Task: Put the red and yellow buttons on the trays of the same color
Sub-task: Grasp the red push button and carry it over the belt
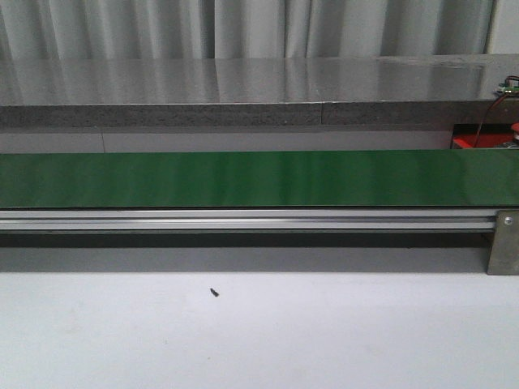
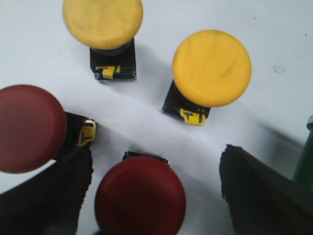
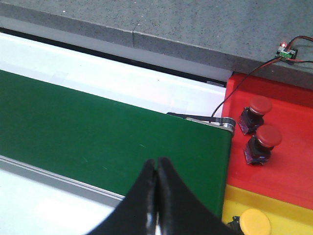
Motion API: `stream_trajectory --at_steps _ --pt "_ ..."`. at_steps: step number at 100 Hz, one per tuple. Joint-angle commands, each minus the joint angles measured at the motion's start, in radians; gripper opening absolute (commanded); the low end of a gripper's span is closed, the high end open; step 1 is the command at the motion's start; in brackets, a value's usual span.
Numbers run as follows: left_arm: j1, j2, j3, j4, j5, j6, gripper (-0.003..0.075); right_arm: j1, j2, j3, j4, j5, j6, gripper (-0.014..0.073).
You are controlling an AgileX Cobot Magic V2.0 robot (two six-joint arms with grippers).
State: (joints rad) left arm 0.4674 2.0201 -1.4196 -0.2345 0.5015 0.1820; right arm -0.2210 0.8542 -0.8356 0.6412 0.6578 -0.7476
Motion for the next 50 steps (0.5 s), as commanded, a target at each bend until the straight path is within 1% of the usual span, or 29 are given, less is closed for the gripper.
stream_trajectory --at_steps 1,14,24,34,41,50 --pt "-0.007 -0.052 -0.031 -0.006 -0.047 -0.010 0.0421 0.002 -0.002 -0.029 0.037 -0.045 -0.010 -0.0068" --pt "-0.007 -0.052 -0.031 -0.006 -0.040 -0.010 0.0330 0.002 -0.002 -0.029 0.037 -0.045 -0.010 -0.0068" --pt "-0.007 -0.052 -0.031 -0.006 -0.033 -0.010 0.0234 0.002 -0.002 -0.029 0.037 -0.045 -0.010 -0.0068" --pt "-0.007 -0.056 -0.031 -0.006 -0.024 -0.010 0.0155 0.002 -0.002 -0.029 0.037 -0.045 -0.010 -0.0068" --pt "-0.007 -0.072 -0.031 -0.006 -0.018 -0.010 0.0124 0.002 -0.002 -0.029 0.037 -0.045 -0.010 -0.0068" --pt "-0.007 -0.106 -0.031 -0.006 -0.012 -0.010 0.0115 0.002 -0.002 -0.029 0.037 -0.045 -0.010 -0.0068"
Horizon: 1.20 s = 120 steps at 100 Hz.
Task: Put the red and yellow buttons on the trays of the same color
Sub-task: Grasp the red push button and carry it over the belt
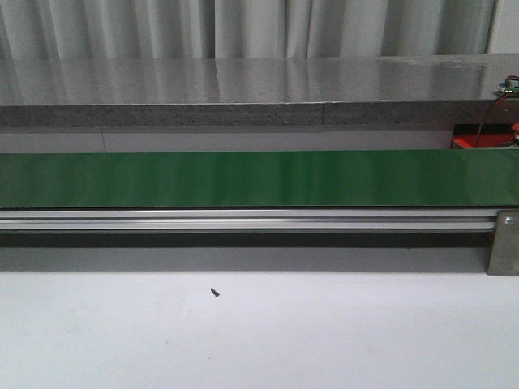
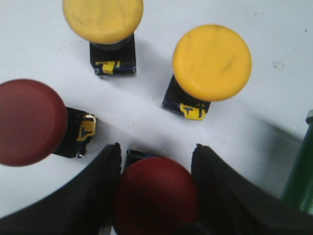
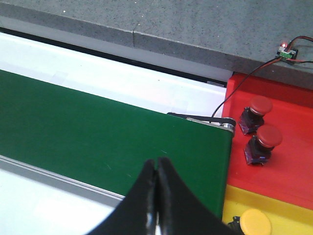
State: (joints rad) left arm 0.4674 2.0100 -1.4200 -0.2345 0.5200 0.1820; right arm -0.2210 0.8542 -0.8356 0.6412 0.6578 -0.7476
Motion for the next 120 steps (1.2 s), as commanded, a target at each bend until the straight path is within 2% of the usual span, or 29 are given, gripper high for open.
stream_trajectory --at_steps 1,44,72,95,120 --pt "-0.007 -0.103 -0.031 -0.006 -0.030 -0.010 0.0115 0.002 -0.002 -0.029 0.037 -0.045 -0.010 -0.0068" --pt "-0.024 -0.365 -0.031 -0.014 0.114 -0.010 0.0115 0.002 -0.002 -0.029 0.037 -0.045 -0.010 -0.0068" --pt "-0.094 -0.407 -0.029 -0.022 0.197 -0.002 0.0115 0.002 -0.002 -0.029 0.037 -0.045 -0.010 -0.0068" --pt "-0.166 -0.405 -0.012 -0.022 0.190 0.005 0.0115 0.002 -0.002 -0.029 0.037 -0.045 -0.010 -0.0068" --pt "-0.208 -0.403 0.083 -0.027 0.124 0.005 0.0115 0.002 -0.002 -0.029 0.037 -0.045 -0.010 -0.0068"
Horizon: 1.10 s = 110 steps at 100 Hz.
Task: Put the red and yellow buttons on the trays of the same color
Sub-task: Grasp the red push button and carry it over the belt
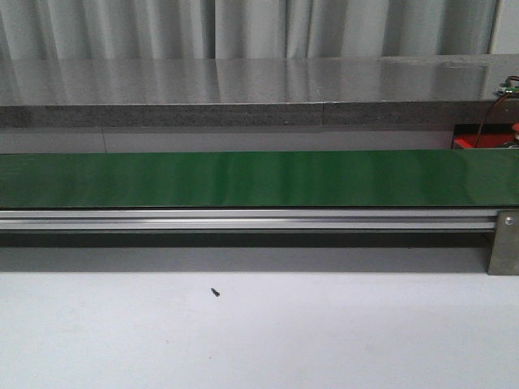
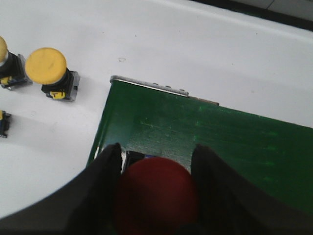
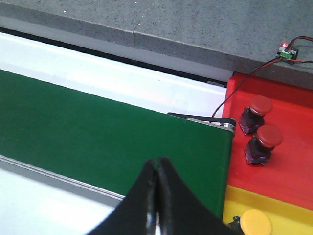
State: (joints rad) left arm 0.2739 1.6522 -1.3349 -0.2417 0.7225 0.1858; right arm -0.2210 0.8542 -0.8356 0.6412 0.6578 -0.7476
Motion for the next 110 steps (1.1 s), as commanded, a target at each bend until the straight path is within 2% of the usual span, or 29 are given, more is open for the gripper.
stream_trajectory --at_steps 1,16,73,82,92,99,104,110 --pt "-0.014 -0.046 0.003 -0.020 -0.081 0.001 0.0115 0.002 -0.002 -0.029 0.037 -0.045 -0.010 -0.0068" --pt "-0.014 -0.043 0.039 -0.022 -0.119 0.005 0.0115 0.002 -0.002 -0.029 0.037 -0.045 -0.010 -0.0068" --pt "-0.014 0.046 0.046 -0.025 -0.133 0.037 0.0132 0.002 -0.002 -0.029 0.037 -0.045 -0.010 -0.0068" --pt "-0.014 0.037 0.046 -0.042 -0.133 0.053 0.0239 0.002 -0.002 -0.029 0.037 -0.045 -0.010 -0.0068" --pt "-0.014 0.017 0.046 -0.078 -0.133 0.067 0.0478 0.002 -0.002 -0.029 0.037 -0.045 -0.010 -0.0068" --pt "-0.014 0.000 0.041 -0.096 -0.133 0.067 0.0605 0.002 -0.002 -0.029 0.037 -0.045 -0.010 -0.0068" --pt "-0.014 -0.014 0.038 -0.106 -0.133 0.067 0.0650 0.002 -0.002 -0.029 0.037 -0.045 -0.010 -0.0068" --pt "-0.014 -0.030 0.030 -0.108 -0.129 0.067 0.0663 0.002 -0.002 -0.029 0.037 -0.045 -0.010 -0.0068"
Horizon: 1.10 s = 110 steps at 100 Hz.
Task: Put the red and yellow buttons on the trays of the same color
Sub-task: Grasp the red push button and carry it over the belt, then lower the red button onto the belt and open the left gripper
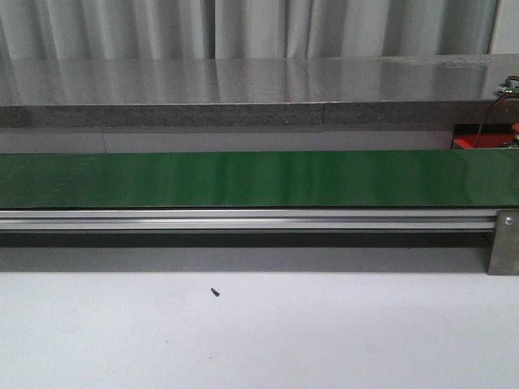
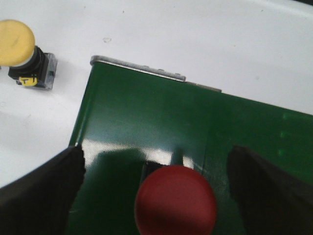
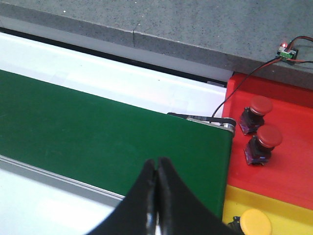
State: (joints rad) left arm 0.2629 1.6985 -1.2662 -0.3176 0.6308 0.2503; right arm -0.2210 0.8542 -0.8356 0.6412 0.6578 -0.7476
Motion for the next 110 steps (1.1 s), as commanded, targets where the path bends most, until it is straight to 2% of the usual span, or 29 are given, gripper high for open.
stream_trajectory --at_steps 1,25,51,77,98,110 --pt "-0.003 -0.081 -0.042 -0.032 -0.035 0.003 0.0662 0.002 -0.002 -0.029 0.037 -0.045 -0.010 -0.0068" --pt "0.011 -0.134 -0.122 -0.009 -0.031 0.006 0.0662 0.002 -0.002 -0.029 0.037 -0.045 -0.010 -0.0068" --pt "0.144 -0.127 -0.162 0.004 -0.102 0.006 0.0662 0.002 -0.002 -0.029 0.037 -0.045 -0.010 -0.0068" --pt "0.281 -0.038 -0.165 0.037 -0.156 0.000 0.0662 0.002 -0.002 -0.029 0.037 -0.044 -0.010 -0.0068" --pt "0.316 0.051 -0.172 0.041 -0.234 0.000 0.0662 0.002 -0.002 -0.029 0.037 -0.044 -0.010 -0.0068" --pt "0.321 0.115 -0.230 0.050 -0.213 0.000 0.0661 0.002 -0.002 -0.029 0.037 -0.044 -0.010 -0.0068"
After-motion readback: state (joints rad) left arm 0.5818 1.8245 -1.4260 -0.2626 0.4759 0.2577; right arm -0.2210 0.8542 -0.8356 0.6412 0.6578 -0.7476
